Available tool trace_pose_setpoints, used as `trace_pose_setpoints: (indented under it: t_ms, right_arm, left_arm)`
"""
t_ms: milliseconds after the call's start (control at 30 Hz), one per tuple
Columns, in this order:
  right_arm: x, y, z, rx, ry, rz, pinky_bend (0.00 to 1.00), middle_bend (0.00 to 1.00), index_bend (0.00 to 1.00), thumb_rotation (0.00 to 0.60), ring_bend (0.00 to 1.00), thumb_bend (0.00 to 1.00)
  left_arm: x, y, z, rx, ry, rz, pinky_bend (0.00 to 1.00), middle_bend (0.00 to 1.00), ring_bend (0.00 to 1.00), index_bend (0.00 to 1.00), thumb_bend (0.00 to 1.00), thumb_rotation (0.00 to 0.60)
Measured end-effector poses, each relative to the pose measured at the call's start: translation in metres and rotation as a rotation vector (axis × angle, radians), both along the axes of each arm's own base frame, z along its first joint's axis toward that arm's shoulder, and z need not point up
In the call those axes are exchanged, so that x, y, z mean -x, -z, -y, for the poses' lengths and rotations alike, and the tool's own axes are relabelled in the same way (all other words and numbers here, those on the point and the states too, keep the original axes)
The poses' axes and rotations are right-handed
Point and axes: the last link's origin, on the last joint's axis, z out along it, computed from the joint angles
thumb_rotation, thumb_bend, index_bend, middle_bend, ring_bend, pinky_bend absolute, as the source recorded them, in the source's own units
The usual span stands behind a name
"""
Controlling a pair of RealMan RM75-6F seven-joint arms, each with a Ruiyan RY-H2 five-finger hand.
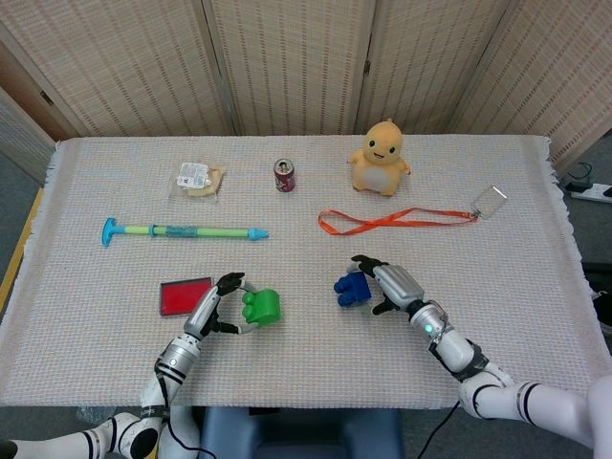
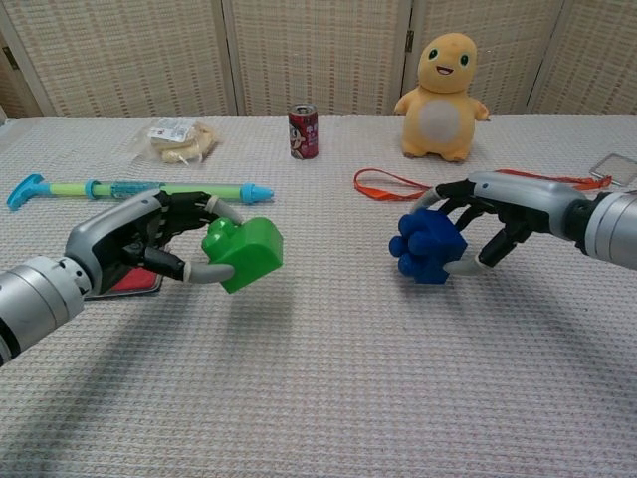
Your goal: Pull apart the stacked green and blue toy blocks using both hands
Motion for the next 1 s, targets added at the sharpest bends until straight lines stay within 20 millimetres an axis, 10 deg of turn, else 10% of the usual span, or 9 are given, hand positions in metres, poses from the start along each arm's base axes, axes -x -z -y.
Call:
trace_pose_setpoints:
  t_ms: [467,1000]
  right_arm:
    - [-0.009,-0.018,-0.002,0.022,-0.028,0.029,0.07,0.0,0.0,0.6,0.04,0.33]
    - [0.008,-0.087,-0.055,0.379,-0.171,-0.112,0.0,0.0,0.0,0.6,0.0,0.33]
  left_arm:
    - [-0.008,-0.013,-0.003,-0.013,0.057,0.017,0.0,0.21,0.0,0.26,0.26,0.6]
    - [0.033,-0.127,0.017,-0.196,0.214,-0.262,0.0,0.2,0.0,0.26,0.26,0.6]
